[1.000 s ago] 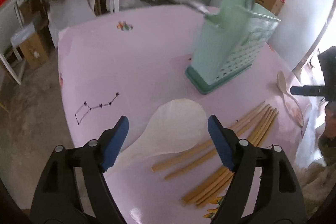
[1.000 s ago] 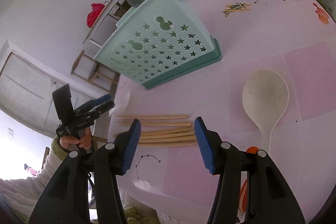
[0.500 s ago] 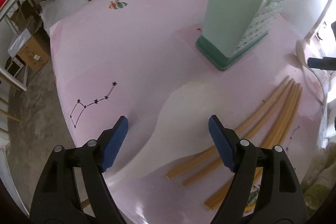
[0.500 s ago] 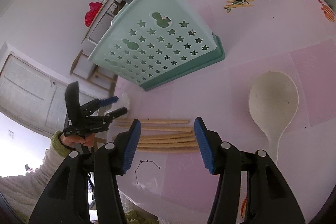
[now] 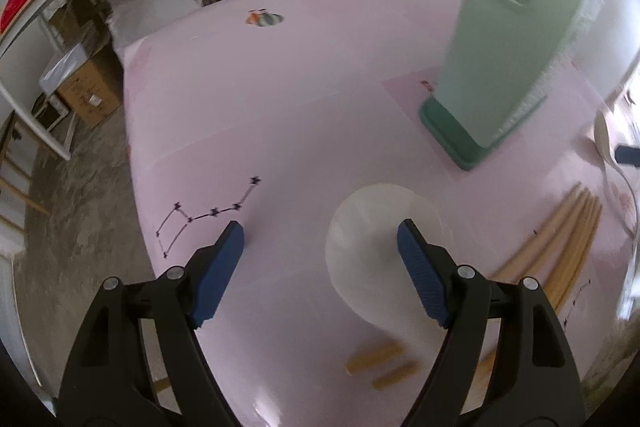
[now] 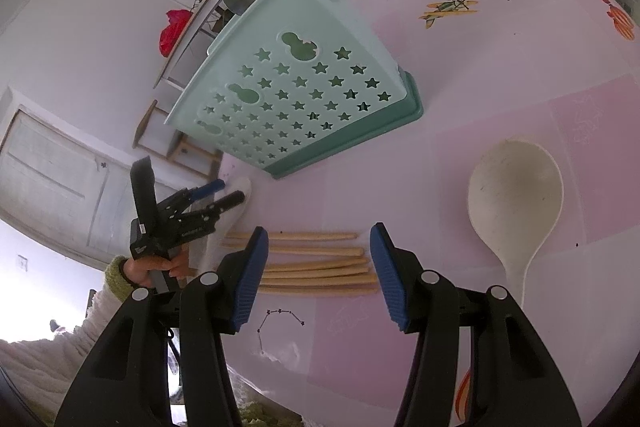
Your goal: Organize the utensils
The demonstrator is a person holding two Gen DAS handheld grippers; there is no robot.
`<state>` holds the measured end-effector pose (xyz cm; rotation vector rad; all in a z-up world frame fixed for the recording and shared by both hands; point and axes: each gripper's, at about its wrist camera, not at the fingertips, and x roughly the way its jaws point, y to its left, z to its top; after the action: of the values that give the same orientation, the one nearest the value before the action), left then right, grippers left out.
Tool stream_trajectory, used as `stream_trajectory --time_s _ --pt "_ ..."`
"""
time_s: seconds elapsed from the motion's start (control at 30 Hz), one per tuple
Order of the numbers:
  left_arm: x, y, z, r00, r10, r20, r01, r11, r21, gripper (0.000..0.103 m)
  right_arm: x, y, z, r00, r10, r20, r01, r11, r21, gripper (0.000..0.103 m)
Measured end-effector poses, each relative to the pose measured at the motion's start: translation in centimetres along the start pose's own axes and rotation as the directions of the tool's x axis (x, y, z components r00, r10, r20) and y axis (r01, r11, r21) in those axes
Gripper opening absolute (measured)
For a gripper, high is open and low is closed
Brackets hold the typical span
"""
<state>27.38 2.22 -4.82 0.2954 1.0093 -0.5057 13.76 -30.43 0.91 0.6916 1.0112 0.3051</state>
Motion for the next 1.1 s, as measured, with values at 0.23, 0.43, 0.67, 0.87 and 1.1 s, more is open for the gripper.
stream_trajectory --time_s 0.23,0.43,0.67,0.87,1.1 --pt "-0.4 1.2 -0.2 1.0 0.014 0.002 -0.014 0.994 -0.105 0.073 -0.3 0.1 0.0 1.0 0.007 0.005 -0.007 1.0 0.003 0.052" --pt "-1.4 3.0 -1.0 0.998 -0.049 0.04 0.058 0.963 -0.261 0.065 -0.5 0.2 -0.1 1.0 0.017 0.01 -0.017 1.0 -0.001 0.052" --pt "-4.0 5.0 -3.7 0.972 -0.18 0.148 0.231 0.834 -0.501 0.056 -0.7 0.2 -0.2 1.0 0.027 0.01 -0.027 1.0 -0.002 0.052" --pt "-2.5 6.0 -6.0 0.941 -0.288 0.179 0.333 0.683 -0.65 0.039 -0.9 0.0 -0.6 0.999 0.046 0.013 -0.046 0.999 0.001 0.052" --pt "-1.3 4.7 -5.4 0.933 -0.327 0.153 0.342 0.669 -0.66 0.027 -1.7 -0.2 -1.0 0.998 0.06 0.034 -0.06 0.998 0.011 0.052"
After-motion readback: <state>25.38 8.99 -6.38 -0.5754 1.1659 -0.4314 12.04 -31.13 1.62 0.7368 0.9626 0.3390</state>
